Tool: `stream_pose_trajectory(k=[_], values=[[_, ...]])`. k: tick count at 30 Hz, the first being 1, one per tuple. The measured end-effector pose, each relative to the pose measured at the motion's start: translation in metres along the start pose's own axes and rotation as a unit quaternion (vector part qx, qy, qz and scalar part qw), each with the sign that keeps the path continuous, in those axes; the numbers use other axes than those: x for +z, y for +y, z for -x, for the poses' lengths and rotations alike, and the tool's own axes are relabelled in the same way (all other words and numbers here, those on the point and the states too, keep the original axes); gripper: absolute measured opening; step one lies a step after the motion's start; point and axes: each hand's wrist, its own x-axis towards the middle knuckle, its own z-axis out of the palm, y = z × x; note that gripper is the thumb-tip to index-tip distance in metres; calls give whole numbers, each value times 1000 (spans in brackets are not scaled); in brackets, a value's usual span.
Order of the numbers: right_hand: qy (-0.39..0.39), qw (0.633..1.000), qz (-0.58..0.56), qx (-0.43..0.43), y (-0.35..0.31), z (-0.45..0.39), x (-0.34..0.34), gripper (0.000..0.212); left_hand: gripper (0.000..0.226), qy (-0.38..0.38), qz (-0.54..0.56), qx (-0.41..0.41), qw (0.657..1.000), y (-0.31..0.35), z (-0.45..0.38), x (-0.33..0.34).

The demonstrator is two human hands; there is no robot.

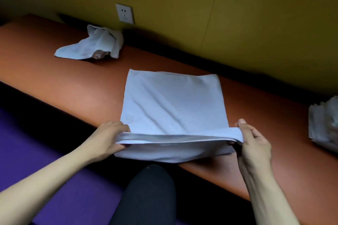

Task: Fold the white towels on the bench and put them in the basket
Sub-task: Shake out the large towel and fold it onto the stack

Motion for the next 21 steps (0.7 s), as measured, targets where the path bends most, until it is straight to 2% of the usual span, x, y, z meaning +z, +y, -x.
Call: stream_pose_trajectory(k=[2, 5, 6, 9, 10, 12, 15, 18, 21], values=[[15, 998, -42, 34, -11, 2, -5, 14, 12, 34, 169, -70, 983, 6, 10, -13], [-14, 992, -98, 81, -26, -2, -13, 9, 10, 128, 375, -107, 912, 11, 16, -27], [-41, 991, -93, 82, -29, -4, -13, 15, 12, 157, 409, -116, 891, 13, 15, -29], [-78, 994, 71, 19, -33, -18, -5, 23, 18, 216, 457, -121, 854, 24, 0, -32], [-66, 990, 125, -17, -33, -27, 1, 19, 20, 229, 465, -121, 847, 26, -9, -33], [-23, 973, 211, -90, -34, -50, 16, 14, 23, 257, 436, -128, 853, 28, -33, -34], [23, 924, 334, -186, -35, -94, 43, 24, 40, 315, 361, -158, 864, 25, -80, -39], [36, 892, 391, -222, -34, -135, 73, 36, 48, 366, 280, -182, 869, 21, -128, -50], [17, 889, 404, -213, -29, -169, 103, 37, 49, 376, 244, -184, 875, 11, -172, -61]])
